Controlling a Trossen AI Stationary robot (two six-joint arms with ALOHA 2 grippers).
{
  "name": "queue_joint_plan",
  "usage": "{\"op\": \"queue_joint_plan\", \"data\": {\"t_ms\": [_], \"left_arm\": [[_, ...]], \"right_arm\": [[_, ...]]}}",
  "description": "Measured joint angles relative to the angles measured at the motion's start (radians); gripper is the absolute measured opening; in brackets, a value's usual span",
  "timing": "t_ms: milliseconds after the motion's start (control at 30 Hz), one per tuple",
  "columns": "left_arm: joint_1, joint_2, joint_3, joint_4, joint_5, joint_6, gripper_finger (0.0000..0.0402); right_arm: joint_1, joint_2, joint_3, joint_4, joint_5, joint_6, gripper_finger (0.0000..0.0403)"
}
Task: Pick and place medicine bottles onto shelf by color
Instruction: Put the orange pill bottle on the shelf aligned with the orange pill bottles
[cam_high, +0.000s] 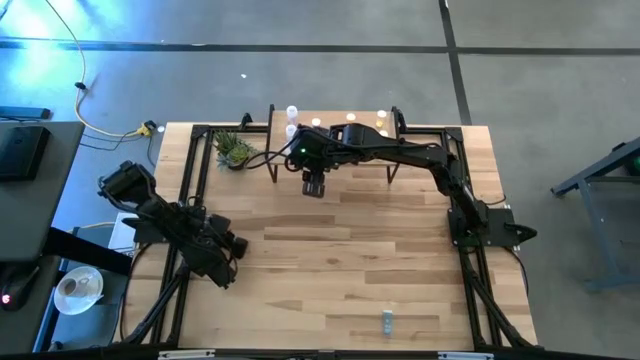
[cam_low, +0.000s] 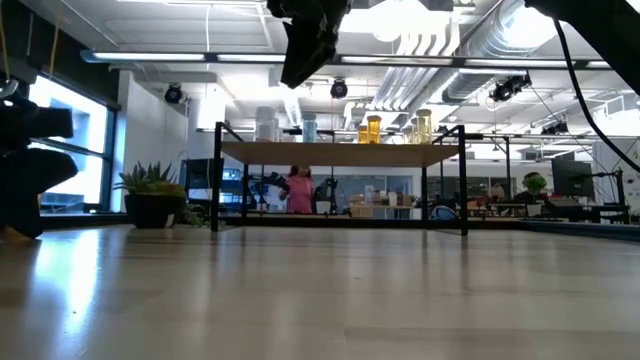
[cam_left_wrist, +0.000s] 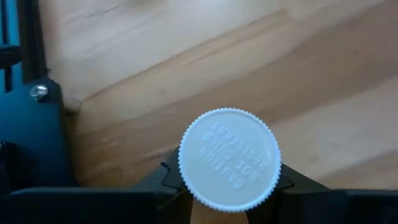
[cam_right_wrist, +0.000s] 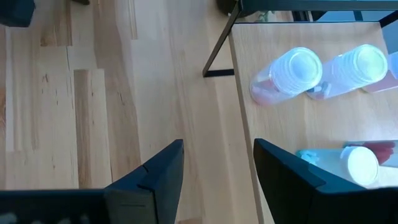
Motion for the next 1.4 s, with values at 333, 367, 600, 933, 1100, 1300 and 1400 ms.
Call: {"op": "queue_joint_plan", "data": {"t_ms": [333, 367, 600, 933, 1100, 1300, 1400], "left_arm": [[0.065, -0.038, 0.101, 0.012, -0.037, 0.346, 0.0091], [0.074, -0.044, 0.111, 0.011, -0.046, 0.382, 0.0091], [0.136, -0.074, 0.188, 0.015, -0.113, 0.646, 0.0091], [0.226, -0.096, 0.269, 0.186, -0.104, 1.072, 0.0091], [0.275, -0.095, 0.279, 0.366, -0.027, 1.295, 0.0091], [0.343, -0.095, 0.279, 0.583, 0.077, 1.499, 0.0091], [0.377, -0.095, 0.279, 0.664, 0.130, 1.570, 0.0091]], "right_arm": [[0.000, -0.029, 0.002, -0.018, 0.000, -0.037, 0.0185], [0.000, -0.031, 0.002, -0.025, 0.000, -0.037, 0.0185], [0.017, -0.041, 0.003, -0.080, -0.007, -0.011, 0.0185], [0.095, -0.051, 0.003, -0.138, 0.003, 0.008, 0.0185], [0.137, -0.110, 0.003, -0.150, 0.051, 0.009, 0.0185], [0.180, -0.208, 0.003, -0.168, 0.108, 0.035, 0.0185], [0.196, -0.251, 0.002, -0.190, 0.113, 0.066, 0.0185]]}}
